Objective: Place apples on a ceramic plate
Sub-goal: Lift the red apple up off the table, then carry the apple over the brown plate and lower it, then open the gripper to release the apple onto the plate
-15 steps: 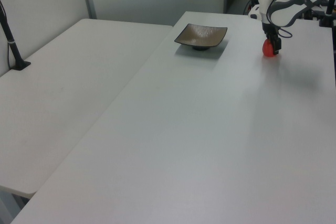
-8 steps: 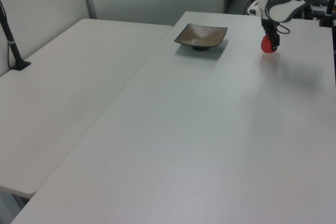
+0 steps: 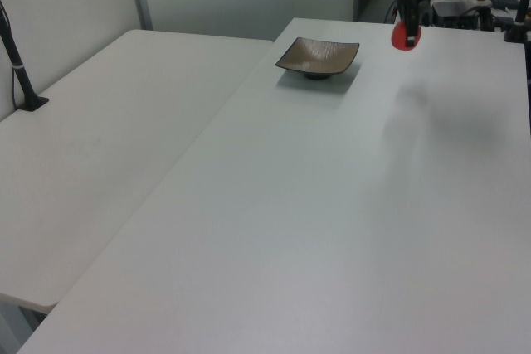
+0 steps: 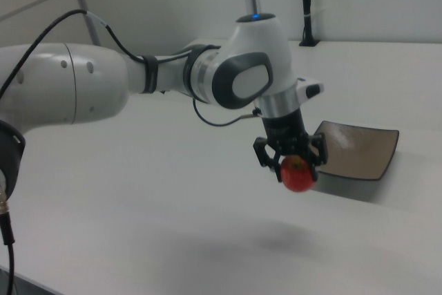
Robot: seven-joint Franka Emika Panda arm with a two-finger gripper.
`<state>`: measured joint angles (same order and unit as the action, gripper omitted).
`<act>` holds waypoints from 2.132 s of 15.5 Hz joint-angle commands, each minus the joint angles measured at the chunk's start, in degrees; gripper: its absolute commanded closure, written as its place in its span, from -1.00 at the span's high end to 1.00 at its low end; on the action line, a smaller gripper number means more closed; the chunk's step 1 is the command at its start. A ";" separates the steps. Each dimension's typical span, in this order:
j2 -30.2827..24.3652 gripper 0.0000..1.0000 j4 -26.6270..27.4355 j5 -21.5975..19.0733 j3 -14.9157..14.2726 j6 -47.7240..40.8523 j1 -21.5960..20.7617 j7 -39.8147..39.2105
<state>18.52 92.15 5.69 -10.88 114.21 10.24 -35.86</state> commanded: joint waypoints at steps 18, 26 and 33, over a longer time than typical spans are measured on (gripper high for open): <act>34.83 -1.00 -36.34 -7.88 0.07 20.35 -1.10 38.41; 35.98 0.49 -34.85 -7.80 1.12 25.28 -1.10 40.34; 35.36 1.00 -33.97 -7.27 1.04 25.36 -1.10 39.99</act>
<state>54.19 57.62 -1.19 -10.01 138.55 9.02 3.86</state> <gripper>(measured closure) 0.000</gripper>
